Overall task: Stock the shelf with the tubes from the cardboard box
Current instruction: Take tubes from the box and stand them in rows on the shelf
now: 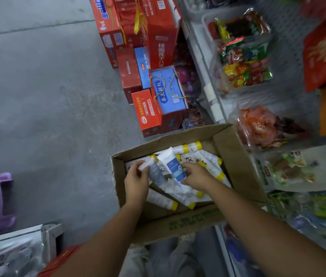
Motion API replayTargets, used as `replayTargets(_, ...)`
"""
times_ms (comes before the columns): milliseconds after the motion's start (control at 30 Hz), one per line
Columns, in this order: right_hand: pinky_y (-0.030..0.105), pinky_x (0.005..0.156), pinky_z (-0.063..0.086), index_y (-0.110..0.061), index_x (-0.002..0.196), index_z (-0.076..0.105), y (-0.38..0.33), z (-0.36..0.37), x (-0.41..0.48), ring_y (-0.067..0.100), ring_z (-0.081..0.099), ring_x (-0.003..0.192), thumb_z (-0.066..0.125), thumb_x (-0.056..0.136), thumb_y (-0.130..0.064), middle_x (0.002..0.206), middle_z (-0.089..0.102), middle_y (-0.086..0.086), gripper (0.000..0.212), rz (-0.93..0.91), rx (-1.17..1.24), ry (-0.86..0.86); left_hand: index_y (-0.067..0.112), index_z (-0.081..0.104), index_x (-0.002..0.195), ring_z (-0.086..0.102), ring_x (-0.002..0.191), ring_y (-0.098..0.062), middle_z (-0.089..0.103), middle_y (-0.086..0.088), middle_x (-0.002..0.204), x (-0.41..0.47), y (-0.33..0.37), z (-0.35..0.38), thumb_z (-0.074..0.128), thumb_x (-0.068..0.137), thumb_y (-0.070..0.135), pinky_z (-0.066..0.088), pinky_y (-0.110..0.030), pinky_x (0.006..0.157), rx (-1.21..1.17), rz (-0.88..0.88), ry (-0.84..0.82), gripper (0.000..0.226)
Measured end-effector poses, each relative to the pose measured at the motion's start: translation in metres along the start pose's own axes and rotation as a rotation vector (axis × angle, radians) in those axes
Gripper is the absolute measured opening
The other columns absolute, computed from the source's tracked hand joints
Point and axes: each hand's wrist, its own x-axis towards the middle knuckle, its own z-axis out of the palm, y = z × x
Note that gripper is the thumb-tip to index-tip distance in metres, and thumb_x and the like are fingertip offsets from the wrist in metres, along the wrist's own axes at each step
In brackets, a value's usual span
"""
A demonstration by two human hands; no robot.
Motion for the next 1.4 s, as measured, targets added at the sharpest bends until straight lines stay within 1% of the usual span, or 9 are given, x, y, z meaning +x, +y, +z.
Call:
replayTargets(167,0.032,0.083,0.051,-0.025,0.134,0.050,-0.022,-0.031,-0.030,0.015,0.059,0.095,0.071,0.085,-0.008,0.105,0.056,-0.003,0.056,-0.129,0.198,0.094,0.030,0.063,0.108,0.068,0.100,-0.013,0.070,0.006,0.105,0.010,0.062,-0.008,0.060,0.098,0.027,0.060,-0.040,0.083,-0.133,0.097,-0.122,0.011)
replayTargets(333,0.029,0.077,0.051,-0.035,0.120,0.052,-0.045,-0.070,-0.066,0.018,0.064,0.095,0.074,0.082,-0.006,0.103,0.061,-0.003,0.052,-0.187,0.350,0.245,0.011,0.061,0.107,0.068,0.085,-0.004,0.070,0.002,0.095,0.003,0.144,-0.019,0.059,0.098,0.010,0.055,-0.019,0.067,-0.229,0.299,-0.172,0.009)
replayTargets(467,0.036,0.084,0.056,-0.037,0.115,0.055,-0.068,-0.102,-0.101,0.020,0.065,0.101,0.077,0.078,-0.002,0.108,0.064,0.005,0.056,-0.235,0.449,0.376,0.020,0.062,0.101,0.064,0.087,-0.022,0.068,-0.021,0.097,-0.004,0.208,-0.032,0.068,0.092,0.022,0.057,-0.050,0.077,-0.251,0.367,-0.196,0.011)
replayTargets(567,0.030,0.082,0.055,-0.035,0.120,0.055,-0.086,-0.129,-0.133,0.017,0.066,0.101,0.077,0.079,-0.005,0.109,0.066,0.002,0.055,-0.284,0.466,0.446,0.016,0.064,0.098,0.065,0.085,-0.017,0.071,-0.009,0.092,-0.018,0.258,-0.039,0.067,0.094,0.014,0.055,-0.045,0.075,-0.270,0.433,-0.247,0.005)
replayTargets(700,0.011,0.067,0.049,-0.025,0.126,0.052,-0.110,-0.163,-0.180,0.003,0.061,0.087,0.071,0.084,0.002,0.102,0.061,-0.007,0.054,-0.338,0.519,0.545,0.015,0.063,0.092,0.057,0.075,-0.018,0.060,-0.008,0.078,-0.037,0.323,-0.046,0.068,0.094,0.022,0.054,-0.054,0.068,-0.213,0.554,-0.320,0.008)
replayTargets(967,0.035,0.087,0.053,-0.035,0.121,0.047,-0.125,-0.204,-0.270,0.012,0.062,0.093,0.077,0.083,-0.013,0.106,0.059,-0.013,0.054,-0.362,0.547,0.754,0.031,0.066,0.098,0.069,0.094,-0.024,0.073,-0.002,0.095,-0.096,0.417,-0.044,0.063,0.097,0.017,0.056,-0.056,0.084,-0.157,0.760,-0.540,0.014)
replayTargets(1100,0.019,0.071,0.051,-0.026,0.126,0.052,-0.125,-0.223,-0.315,0.011,0.063,0.093,0.081,0.079,-0.012,0.105,0.062,-0.008,0.057,-0.368,0.564,0.856,0.024,0.065,0.103,0.069,0.095,-0.026,0.072,-0.005,0.099,-0.124,0.449,-0.037,0.062,0.097,0.019,0.057,-0.057,0.080,-0.120,0.834,-0.601,0.008)
replayTargets(1233,0.013,0.065,0.051,-0.023,0.127,0.056,-0.121,-0.236,-0.367,0.004,0.064,0.090,0.081,0.078,-0.010,0.104,0.064,-0.006,0.057,-0.381,0.569,0.941,0.018,0.063,0.102,0.068,0.087,-0.011,0.071,-0.003,0.096,-0.165,0.476,-0.028,0.061,0.098,0.018,0.057,-0.040,0.078,-0.099,0.911,-0.631,0.004)
replayTargets(1400,0.040,0.087,0.056,-0.032,0.119,0.055,-0.106,-0.244,-0.432,0.017,0.068,0.093,0.082,0.076,-0.015,0.102,0.067,-0.005,0.053,-0.388,0.546,1.018,0.016,0.063,0.105,0.068,0.097,-0.017,0.071,-0.001,0.100,-0.220,0.502,-0.019,0.062,0.097,0.022,0.056,-0.045,0.085,-0.110,0.995,-0.687,0.009)
